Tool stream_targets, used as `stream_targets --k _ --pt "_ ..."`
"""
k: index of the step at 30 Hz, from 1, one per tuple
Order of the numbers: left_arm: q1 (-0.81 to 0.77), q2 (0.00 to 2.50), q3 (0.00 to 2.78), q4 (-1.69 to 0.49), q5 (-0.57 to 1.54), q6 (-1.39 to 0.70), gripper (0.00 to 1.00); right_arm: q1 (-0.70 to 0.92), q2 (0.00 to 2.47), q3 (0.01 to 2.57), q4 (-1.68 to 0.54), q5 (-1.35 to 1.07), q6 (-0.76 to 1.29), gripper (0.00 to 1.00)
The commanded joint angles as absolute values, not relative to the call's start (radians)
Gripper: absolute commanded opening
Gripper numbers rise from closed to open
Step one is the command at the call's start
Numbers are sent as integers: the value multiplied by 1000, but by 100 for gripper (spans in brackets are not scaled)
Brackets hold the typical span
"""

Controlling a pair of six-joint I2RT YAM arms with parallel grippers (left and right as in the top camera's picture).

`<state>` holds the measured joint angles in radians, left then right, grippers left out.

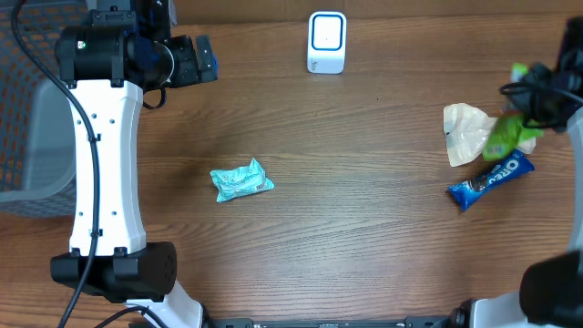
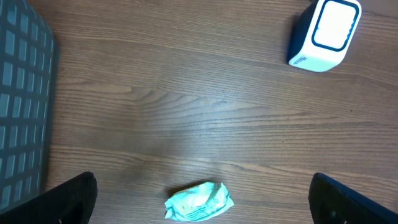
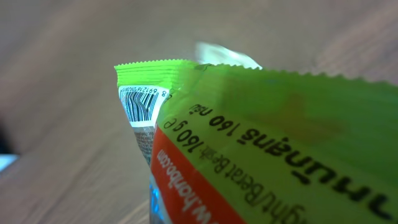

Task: Scan the item barcode
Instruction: 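Carry the green pack to the right edge and release it, then move the right gripper to the mint-green pack and grasp it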

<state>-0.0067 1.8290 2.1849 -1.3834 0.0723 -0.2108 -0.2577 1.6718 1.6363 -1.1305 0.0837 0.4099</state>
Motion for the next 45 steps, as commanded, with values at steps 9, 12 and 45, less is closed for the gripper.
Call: stream_targets --k 9,12,45 --pt "-7 1812 2188 -1380 78 -224 100 -361 1755 1596 -1072 -90 418 48" --pt "-7 1812 2188 -1380 78 -224 100 -333 1755 1640 -1054 -319 276 49" --pt "-7 1812 2188 -1380 78 -224 100 690 2086 1644 -701 -437 56 73"
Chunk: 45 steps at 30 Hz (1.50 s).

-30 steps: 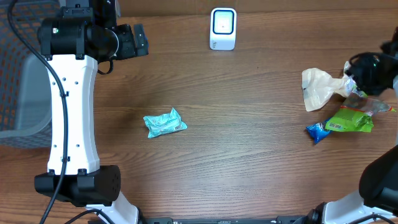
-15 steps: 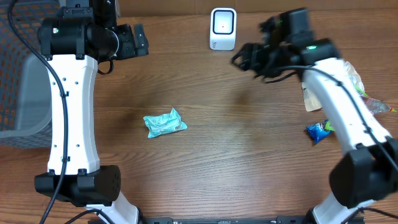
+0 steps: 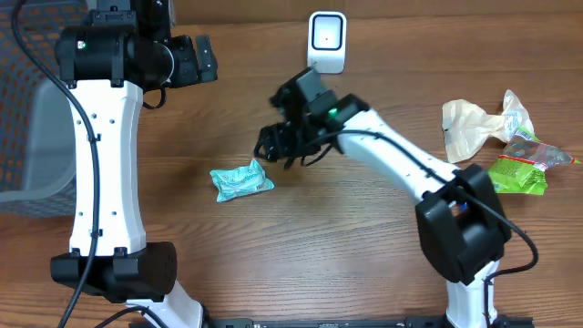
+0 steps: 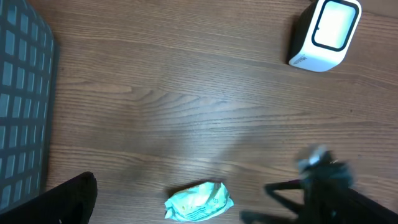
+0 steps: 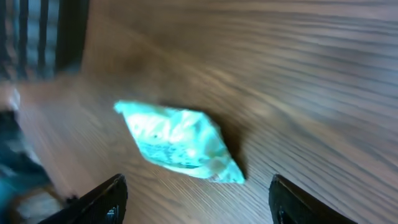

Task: Scan the item barcode
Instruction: 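Move the right gripper to the mint-green pack and grasp it, then lift the mint-green pack toward the scanner with the right gripper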

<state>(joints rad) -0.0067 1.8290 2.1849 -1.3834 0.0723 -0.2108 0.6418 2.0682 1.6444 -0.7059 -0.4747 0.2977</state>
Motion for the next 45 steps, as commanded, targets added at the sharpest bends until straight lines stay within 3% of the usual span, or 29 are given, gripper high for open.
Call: stream_targets --k 1,7,20,24,30,40,45 --pt "-7 1812 2188 -1380 78 -224 100 706 2088 1644 -701 -437 -12 73" --pt "-7 1812 2188 -1380 78 -224 100 781 2090 1644 -692 -352 -260 74" --pt "-7 1812 2188 -1380 78 -224 100 777 2158 1644 -630 -289 -348 79" --pt "-7 1812 2188 -1380 78 -224 100 751 2168 1644 -613 -363 -203 77" --pt "-7 1812 2188 -1380 78 -224 100 722 2170 1644 -606 -430 -31 58" --pt "-7 1812 2188 -1380 78 -224 100 715 2260 1644 -560 -447 204 58" --pt "-7 1812 2188 -1380 78 -224 100 705 2262 1644 -580 -500 214 45"
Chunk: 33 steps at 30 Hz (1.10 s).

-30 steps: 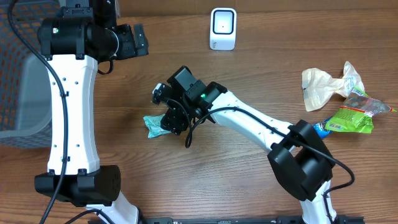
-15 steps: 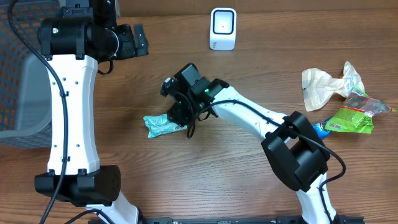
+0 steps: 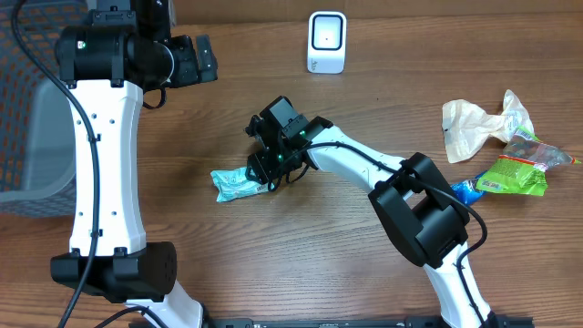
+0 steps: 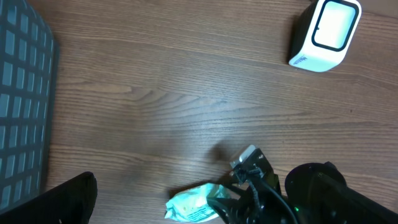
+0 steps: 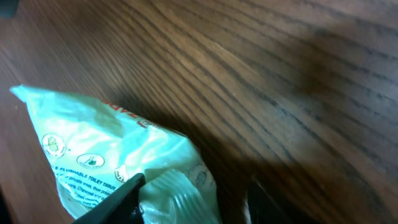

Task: Scan the item barcode
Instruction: 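Lift the mint-green pack toward the scanner with the right gripper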

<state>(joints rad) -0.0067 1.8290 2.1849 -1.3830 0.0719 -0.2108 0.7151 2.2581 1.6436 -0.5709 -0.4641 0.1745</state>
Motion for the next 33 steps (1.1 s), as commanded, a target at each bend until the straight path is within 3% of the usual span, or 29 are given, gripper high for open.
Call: stream_targets --k 1,3,6,11,17,25,33 --pt "-7 1812 2188 -1380 78 -224 100 705 2262 1644 -582 -533 214 41" --pt "-7 1812 2188 -1380 78 -224 100 705 2261 1644 -587 -591 213 29" --pt "-7 1812 2188 -1380 78 -224 100 698 2245 1646 -603 -667 214 4" --pt "-7 1812 2188 -1380 78 -224 100 645 2177 1660 -679 -682 272 4" --pt "-7 1812 2188 -1380 78 -224 100 504 2099 1662 -746 -723 601 4" --pt "-7 1812 2188 -1380 78 -224 100 278 2070 1663 -722 -1200 686 4" --pt "-7 1812 2188 -1380 78 -224 100 163 2066 1664 -653 -1551 694 4"
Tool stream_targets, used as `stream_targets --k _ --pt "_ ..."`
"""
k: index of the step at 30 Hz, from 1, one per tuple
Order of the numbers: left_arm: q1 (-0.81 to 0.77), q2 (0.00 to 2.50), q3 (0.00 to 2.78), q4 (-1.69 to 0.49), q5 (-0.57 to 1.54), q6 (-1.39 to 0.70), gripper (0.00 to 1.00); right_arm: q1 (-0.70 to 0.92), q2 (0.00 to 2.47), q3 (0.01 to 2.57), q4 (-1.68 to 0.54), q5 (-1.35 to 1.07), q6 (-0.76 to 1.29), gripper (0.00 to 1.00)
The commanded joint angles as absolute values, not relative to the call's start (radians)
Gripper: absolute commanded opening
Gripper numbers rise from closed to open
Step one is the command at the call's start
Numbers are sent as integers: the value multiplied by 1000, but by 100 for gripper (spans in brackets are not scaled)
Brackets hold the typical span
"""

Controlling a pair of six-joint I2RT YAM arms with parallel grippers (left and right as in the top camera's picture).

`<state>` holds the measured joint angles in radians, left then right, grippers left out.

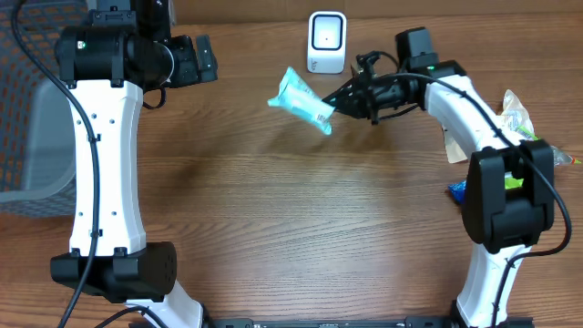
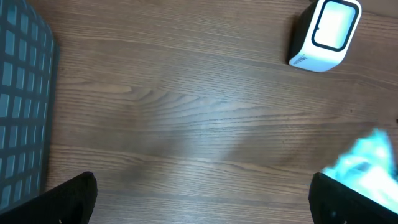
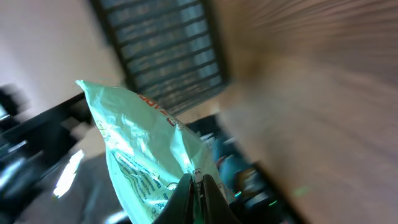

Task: Scan the item barcode
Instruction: 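Lift the mint-green pack toward the scanner with the right gripper, then hold the mint-green pack in front of the scanner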

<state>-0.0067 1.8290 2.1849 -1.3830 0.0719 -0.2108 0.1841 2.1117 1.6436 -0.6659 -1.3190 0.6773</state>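
Observation:
A teal wipes packet (image 1: 301,100) hangs in the air just below and left of the white barcode scanner (image 1: 326,41), tilted. My right gripper (image 1: 341,102) is shut on its crimped right end. In the right wrist view the packet (image 3: 146,152) fills the middle, pinched between the fingertips (image 3: 186,196). My left gripper (image 2: 202,196) stands open at the back left with nothing between its fingers. Its view shows the scanner (image 2: 324,34) and a blurred edge of the packet (image 2: 367,158).
A grey mesh basket (image 1: 32,137) stands at the left edge of the table. At the right lie a cream bag (image 1: 466,129), a green packet (image 1: 554,157) and a blue Oreo pack (image 1: 455,189), partly hidden behind the right arm.
My right gripper was down at the teal packet on the table, left of centre. It is now shut on the packet and holds it up near the scanner. The left arm has not moved.
My right gripper first held a green packet at the right side while the teal packet lay left of centre. Then the green packet lay at the right and the gripper was open beside the teal packet. It then reached the packet, and now holds it raised by the scanner.

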Motion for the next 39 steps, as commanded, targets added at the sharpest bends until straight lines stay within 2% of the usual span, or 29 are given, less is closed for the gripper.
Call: stream_targets --k 1,6,16,27,30,32,34,39 --pt "-7 1812 2188 -1380 78 -224 100 156 2064 1664 -653 -1558 698 4" --pt "-7 1812 2188 -1380 78 -224 100 126 2029 1665 -598 -1569 764 4" --pt "-7 1812 2188 -1380 78 -224 100 123 1982 1665 -289 -1507 1032 4" --pt "-7 1812 2188 -1380 78 -224 100 123 1982 1665 -273 -1317 1039 4" --pt "-7 1812 2188 -1380 78 -224 100 124 1982 1665 -279 -1141 956 4" --pt "-7 1812 2188 -1381 78 -224 100 129 1982 1665 -319 -947 873 4" --pt "-7 1812 2188 -1380 78 -224 100 159 1982 1665 -347 -617 724 4" --pt "-7 1812 2188 -1381 78 -224 100 243 1982 1665 -311 -241 550 4"
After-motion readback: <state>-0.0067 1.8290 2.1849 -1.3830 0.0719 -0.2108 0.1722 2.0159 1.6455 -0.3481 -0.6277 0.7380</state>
